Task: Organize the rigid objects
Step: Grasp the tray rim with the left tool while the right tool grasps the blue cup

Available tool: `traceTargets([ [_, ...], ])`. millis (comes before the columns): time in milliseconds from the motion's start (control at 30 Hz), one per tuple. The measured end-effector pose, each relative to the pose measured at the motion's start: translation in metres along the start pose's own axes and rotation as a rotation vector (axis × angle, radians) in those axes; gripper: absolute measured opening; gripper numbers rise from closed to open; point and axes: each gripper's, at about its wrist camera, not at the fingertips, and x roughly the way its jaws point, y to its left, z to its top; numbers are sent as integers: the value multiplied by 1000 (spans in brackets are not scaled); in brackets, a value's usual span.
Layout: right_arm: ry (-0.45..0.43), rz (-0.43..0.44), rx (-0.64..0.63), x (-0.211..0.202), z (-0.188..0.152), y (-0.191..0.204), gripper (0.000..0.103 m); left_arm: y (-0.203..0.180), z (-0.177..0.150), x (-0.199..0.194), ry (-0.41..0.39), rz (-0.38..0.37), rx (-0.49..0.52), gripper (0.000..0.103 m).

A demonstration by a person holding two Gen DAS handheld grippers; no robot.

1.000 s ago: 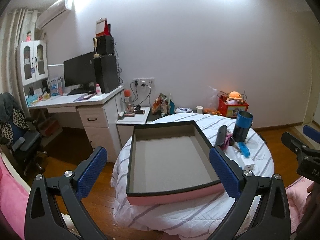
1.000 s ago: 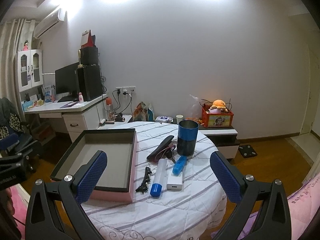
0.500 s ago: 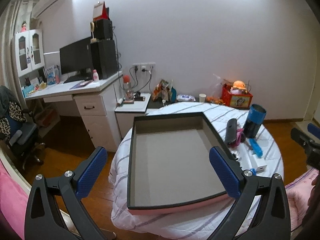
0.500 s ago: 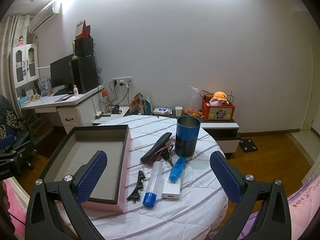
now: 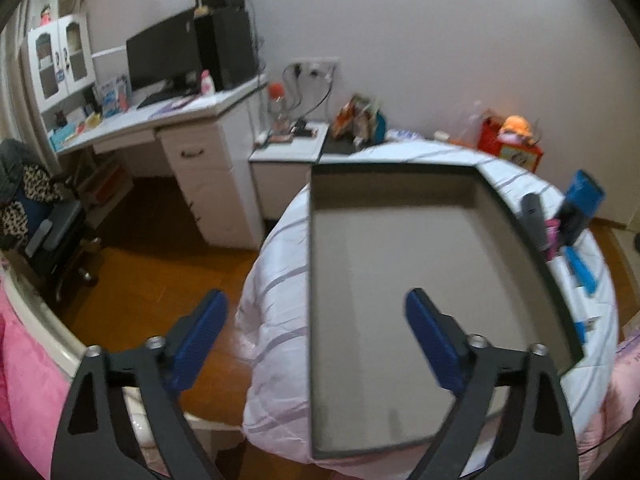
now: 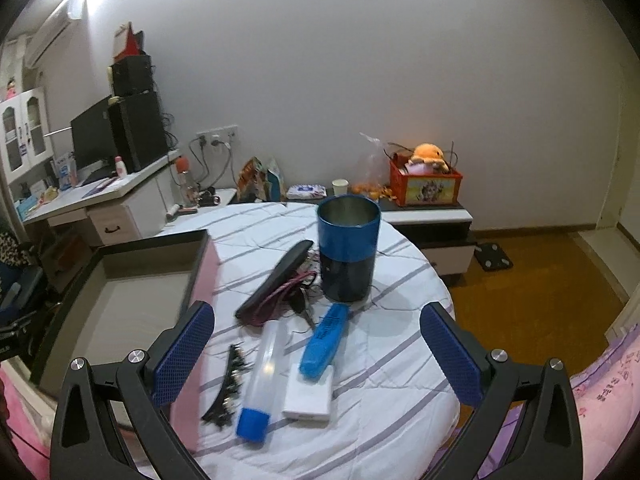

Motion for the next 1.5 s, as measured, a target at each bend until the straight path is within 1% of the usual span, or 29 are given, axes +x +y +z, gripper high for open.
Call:
traceTargets([
  [33,7,-4,7,6,0,-3,103,2,0,7,15,12,-1,87],
  [100,22,-11,11,14,1,-7,103,6,-1,21,52,15,-6,79],
  [133,25,-14,15,19,2,-9,103,6,-2,27,66,10,-10,77],
  [167,32,-18,19,23,2,-11,103,8,-3,31,80,1,-9,72],
  [267,45,-19,24,35,6,-15,103,7,-8,47,126,-3,18,66],
  [333,51,-23,16,42,8,-17,103,8,-13,57,163,-20,23,60],
  [400,59,-39,10,51,11,-19,103,9,-17,64,191,-27,27,48],
  [467,55,-41,12,58,14,-21,103,8,-20,69,212,-19,44,45],
  [533,62,-42,10,68,19,-24,103,7,-22,68,203,-30,59,41],
  [633,68,-35,22,81,26,-31,103,5,-21,67,200,-59,69,29],
  [700,60,-22,36,87,30,-34,103,2,-20,67,192,-65,76,12],
  [733,65,-11,39,94,33,-35,103,1,-19,67,189,-68,81,10],
  [800,62,4,39,101,36,-37,103,1,-19,66,184,-53,96,8],
  [867,73,5,29,111,39,-37,103,3,-17,67,184,-51,89,6],
  [933,66,5,29,118,42,-37,103,4,-16,68,185,-50,97,6],
  [1100,72,38,45,128,45,-40,103,4,-16,69,186,-51,101,6],
  [1133,70,41,44,129,45,-40,100,5,-16,69,186,-51,98,6],
  [1167,70,41,44,130,46,-40,93,5,-17,69,186,-51,101,6],
  [1200,76,41,43,132,46,-41,89,5,-17,69,186,-49,105,6],
  [1233,89,50,41,134,46,-41,77,6,-16,69,185,-51,101,6],
  [1267,97,59,39,135,46,-40,69,6,-16,69,185,-50,100,6],
  [1500,94,52,-6,131,47,-36,69,8,-16,66,177,-52,103,6],
])
